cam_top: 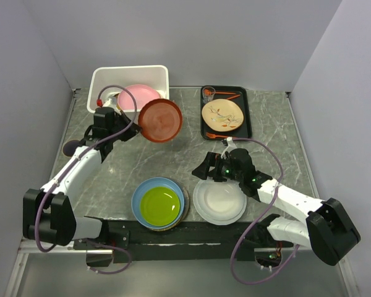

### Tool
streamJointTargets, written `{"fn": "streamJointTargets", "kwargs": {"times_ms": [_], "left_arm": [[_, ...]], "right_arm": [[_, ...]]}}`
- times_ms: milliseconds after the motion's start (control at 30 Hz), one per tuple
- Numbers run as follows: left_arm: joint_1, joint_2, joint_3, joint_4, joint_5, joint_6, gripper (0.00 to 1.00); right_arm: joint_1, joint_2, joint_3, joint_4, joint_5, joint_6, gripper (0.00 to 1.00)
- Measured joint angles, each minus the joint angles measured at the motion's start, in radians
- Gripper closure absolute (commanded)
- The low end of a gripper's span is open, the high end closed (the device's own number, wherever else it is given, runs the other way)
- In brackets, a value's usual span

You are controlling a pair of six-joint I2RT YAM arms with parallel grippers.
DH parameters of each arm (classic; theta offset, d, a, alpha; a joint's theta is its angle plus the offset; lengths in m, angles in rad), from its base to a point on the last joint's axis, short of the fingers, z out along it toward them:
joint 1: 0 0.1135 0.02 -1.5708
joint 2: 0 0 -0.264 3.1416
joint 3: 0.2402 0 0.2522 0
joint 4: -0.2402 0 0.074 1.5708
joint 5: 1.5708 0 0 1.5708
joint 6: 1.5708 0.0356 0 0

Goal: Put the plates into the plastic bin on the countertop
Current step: Place the plate in the plastic bin.

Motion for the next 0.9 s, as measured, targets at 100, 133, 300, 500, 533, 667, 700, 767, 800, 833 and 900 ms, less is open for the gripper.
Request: {"fn": "streamJointTargets", "kwargs": {"times_ms": [100,133,300,500,533,667,700,767,800,833,900], "left_arm": [[0.000,0.038,0.051,-0.003,-0.003,0.004,0.99],[0.000,0.052,0.072,-0.008,-0.004,0.007,0.99],[0.000,0.114,0.153,-0.016,-0.008,0.009,0.99],[0.000,0.180,0.243,-0.022,-0.007,0.009,0.99],[0.000,0.192,0.259,-0.021,-0.008,0.009,0.99],[0.000,0.227,0.307,-0.026,-0.014,0.009,0.99],[0.000,0.234,0.320,-0.030,-0.016,0.009,0.99],[0.000,0.257,0.356,-0.037,-0.021,0.010,0.99],[0.000,0.269,0.376,-0.040,-0.024,0.010,0.99],[0.000,0.280,0.391,-0.042,-0.025,0.011,0.99],[0.001,0.301,0.425,-0.047,-0.025,0.012,0.99]], "right_arm": [[0.000,0.000,0.000,0.000,0.000,0.000,0.00],[0.000,0.000,0.000,0.000,0.000,0.000,0.00],[0.000,0.000,0.000,0.000,0.000,0.000,0.00],[0.000,0.000,0.000,0.000,0.000,0.000,0.00],[0.000,0.000,0.000,0.000,0.000,0.000,0.00],[0.000,0.000,0.000,0.000,0.000,-0.001,0.00],[0.000,0.000,0.000,0.000,0.000,-0.001,0.00],[0.000,0.000,0.000,0.000,0.000,-0.001,0.00],[0.000,0.000,0.000,0.000,0.000,-0.001,0.00],[0.000,0.000,0.000,0.000,0.000,-0.001,0.00],[0.000,0.000,0.000,0.000,0.000,-0.001,0.00]]}}
